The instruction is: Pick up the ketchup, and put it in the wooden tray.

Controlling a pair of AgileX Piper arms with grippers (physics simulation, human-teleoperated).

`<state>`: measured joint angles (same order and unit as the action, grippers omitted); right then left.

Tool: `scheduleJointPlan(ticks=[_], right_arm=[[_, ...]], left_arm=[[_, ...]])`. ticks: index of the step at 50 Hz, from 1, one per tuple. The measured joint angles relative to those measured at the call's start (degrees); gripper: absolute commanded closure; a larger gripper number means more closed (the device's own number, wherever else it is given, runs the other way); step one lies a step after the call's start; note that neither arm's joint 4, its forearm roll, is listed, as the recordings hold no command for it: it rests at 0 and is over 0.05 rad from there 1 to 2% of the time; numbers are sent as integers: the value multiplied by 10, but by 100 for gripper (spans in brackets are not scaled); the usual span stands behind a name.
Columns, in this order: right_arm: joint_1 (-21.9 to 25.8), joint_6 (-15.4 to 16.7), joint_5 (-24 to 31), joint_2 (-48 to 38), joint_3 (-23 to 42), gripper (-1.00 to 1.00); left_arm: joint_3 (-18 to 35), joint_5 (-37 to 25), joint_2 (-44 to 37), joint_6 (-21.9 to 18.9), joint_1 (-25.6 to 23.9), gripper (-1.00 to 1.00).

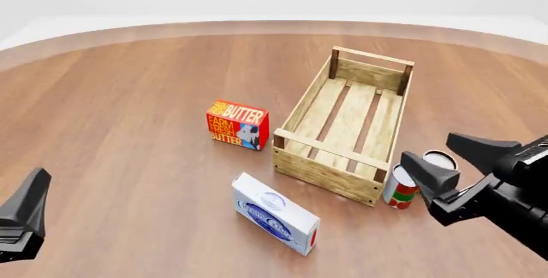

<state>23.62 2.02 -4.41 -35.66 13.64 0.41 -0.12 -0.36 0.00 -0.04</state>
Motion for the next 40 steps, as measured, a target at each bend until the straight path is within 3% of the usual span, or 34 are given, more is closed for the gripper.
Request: scheduleJointPlan(ticks=[9,20,40], right_arm=[[84,-3,-7,-76,45,-100],[180,-18,-62,-189,90,-100],[278,-49,-124,-307,156,-100]], left_arm=[[1,-1,0,0,0,-100],[1,-1,0,0,0,-100],[1,-1,0,0,0,-100]])
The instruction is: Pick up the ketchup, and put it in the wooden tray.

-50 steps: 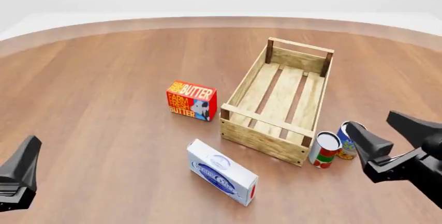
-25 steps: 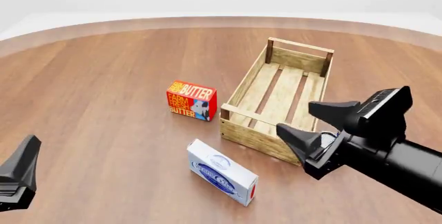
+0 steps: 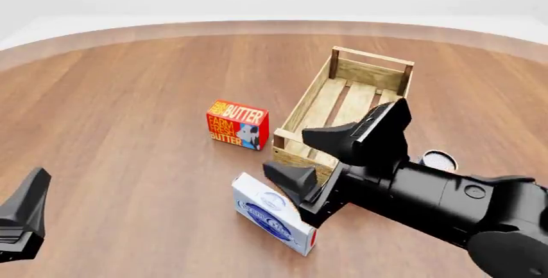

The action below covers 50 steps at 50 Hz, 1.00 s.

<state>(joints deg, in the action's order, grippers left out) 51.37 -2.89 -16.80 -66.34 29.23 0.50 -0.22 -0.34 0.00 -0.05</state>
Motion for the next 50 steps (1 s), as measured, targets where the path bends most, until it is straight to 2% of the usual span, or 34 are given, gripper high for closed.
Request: scheduleJointPlan(ticks=[26,50], right_arm=[[136,-17,-40,-163,96,-100],[240,-12,-14,-272,212,-100]], left_arm=[[0,0,0,0,0,-100],[0,0,0,0,0,-100]])
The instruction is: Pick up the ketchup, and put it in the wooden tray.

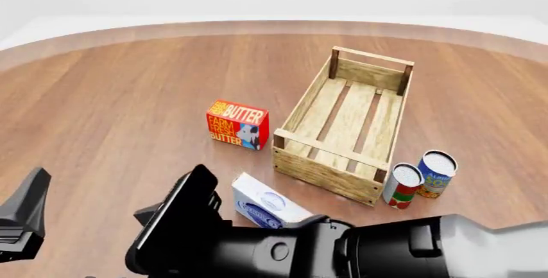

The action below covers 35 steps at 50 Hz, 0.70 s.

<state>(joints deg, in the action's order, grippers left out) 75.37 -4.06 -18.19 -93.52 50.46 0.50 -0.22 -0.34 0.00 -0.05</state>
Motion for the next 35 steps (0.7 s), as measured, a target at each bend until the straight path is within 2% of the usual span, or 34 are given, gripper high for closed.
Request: scheduleJointPlan(ticks=[19,35], right_arm=[[34,29,22,-64,65,-100],[44,60,22,-107,93,-100]], left_arm=[[0,0,0,0,0,-100],[0,0,0,0,0,-100]])
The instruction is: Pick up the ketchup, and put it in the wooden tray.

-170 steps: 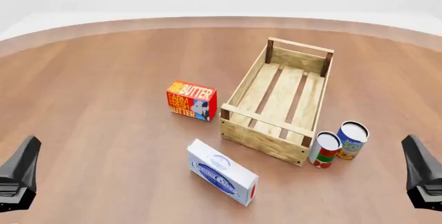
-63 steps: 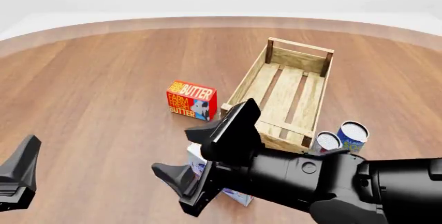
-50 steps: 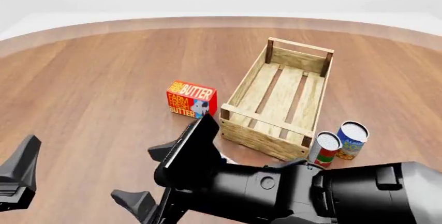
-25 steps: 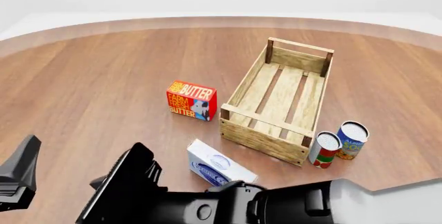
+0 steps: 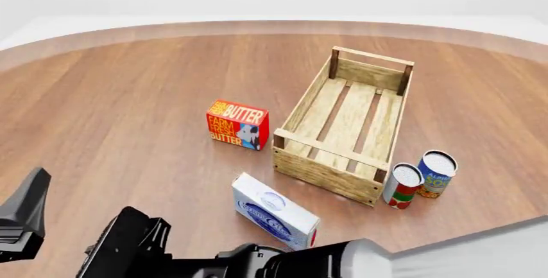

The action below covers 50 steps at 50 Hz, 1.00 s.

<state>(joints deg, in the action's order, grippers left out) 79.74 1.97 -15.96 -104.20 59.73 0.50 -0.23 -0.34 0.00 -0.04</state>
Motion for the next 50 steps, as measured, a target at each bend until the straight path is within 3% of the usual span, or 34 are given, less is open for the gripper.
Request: scheduleJointPlan(ticks=[26,50], right_arm=[[5,27,-1,-71,46,-100],[9,27,-4,-135,81,-100]], left_arm=[[0,0,0,0,0,-100],[0,0,0,0,0,-100]])
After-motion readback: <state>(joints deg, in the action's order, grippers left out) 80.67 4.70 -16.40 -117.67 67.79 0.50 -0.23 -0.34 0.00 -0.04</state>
